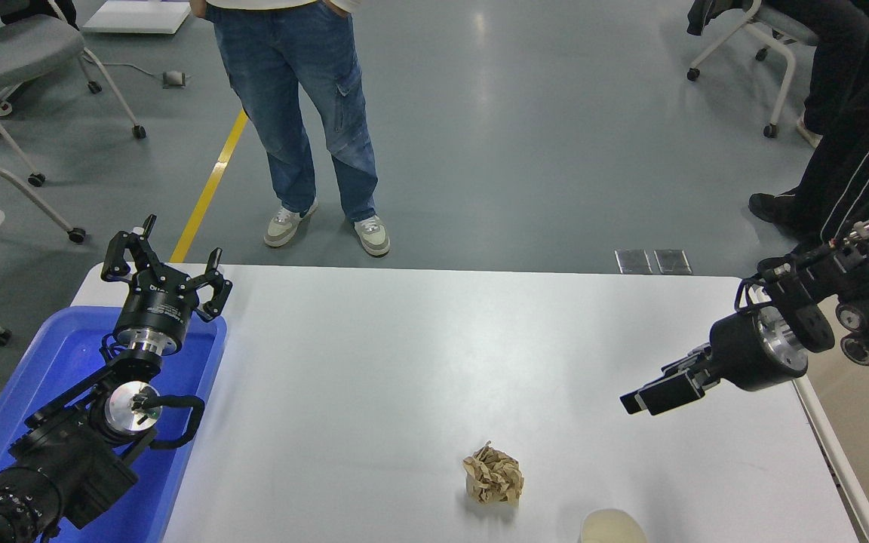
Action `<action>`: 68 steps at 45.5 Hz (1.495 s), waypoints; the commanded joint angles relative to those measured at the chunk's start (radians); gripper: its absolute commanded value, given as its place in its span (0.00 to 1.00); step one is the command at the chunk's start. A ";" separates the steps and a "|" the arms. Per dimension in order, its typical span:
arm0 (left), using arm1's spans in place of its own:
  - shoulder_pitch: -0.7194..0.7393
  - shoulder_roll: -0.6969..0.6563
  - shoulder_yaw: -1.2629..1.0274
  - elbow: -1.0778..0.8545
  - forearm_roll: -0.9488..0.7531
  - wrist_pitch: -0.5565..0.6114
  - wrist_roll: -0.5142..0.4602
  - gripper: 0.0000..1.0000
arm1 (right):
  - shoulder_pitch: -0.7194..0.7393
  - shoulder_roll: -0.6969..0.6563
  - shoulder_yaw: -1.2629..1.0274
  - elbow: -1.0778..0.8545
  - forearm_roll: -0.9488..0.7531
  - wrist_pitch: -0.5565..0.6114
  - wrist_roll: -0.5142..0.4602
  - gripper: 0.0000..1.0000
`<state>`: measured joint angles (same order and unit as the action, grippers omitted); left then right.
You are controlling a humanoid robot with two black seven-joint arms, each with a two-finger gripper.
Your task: Dispose of the paper cup in the dustbin
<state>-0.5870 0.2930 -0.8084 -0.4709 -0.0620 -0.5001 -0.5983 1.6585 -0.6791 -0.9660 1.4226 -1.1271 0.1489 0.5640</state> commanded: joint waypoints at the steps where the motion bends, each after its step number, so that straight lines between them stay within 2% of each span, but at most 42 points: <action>1: 0.000 0.000 0.000 0.000 0.001 0.000 0.000 1.00 | -0.094 -0.050 -0.014 0.067 -0.011 0.005 0.001 0.99; 25: 0.000 0.000 0.000 0.000 -0.001 0.000 0.000 1.00 | -0.284 -0.080 0.052 0.036 -0.023 -0.015 -0.003 0.99; 33: 0.001 0.000 0.000 0.000 -0.001 0.000 0.000 1.00 | -0.345 -0.070 0.066 -0.005 -0.016 -0.087 -0.007 0.99; 51: 0.000 0.000 0.000 0.000 0.001 0.000 0.000 1.00 | -0.353 -0.060 0.089 -0.017 0.001 -0.098 -0.009 0.99; 61: 0.000 0.000 0.000 0.000 0.001 0.000 0.000 1.00 | -0.361 -0.005 0.089 -0.034 0.052 -0.098 -0.010 0.99; 68: 0.000 0.000 0.000 0.000 0.001 0.000 0.000 1.00 | -0.425 0.047 0.092 -0.099 0.052 -0.107 -0.010 0.98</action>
<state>-0.5872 0.2930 -0.8084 -0.4709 -0.0614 -0.5001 -0.5984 1.2910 -0.6944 -0.8798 1.3858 -1.0923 0.0513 0.5539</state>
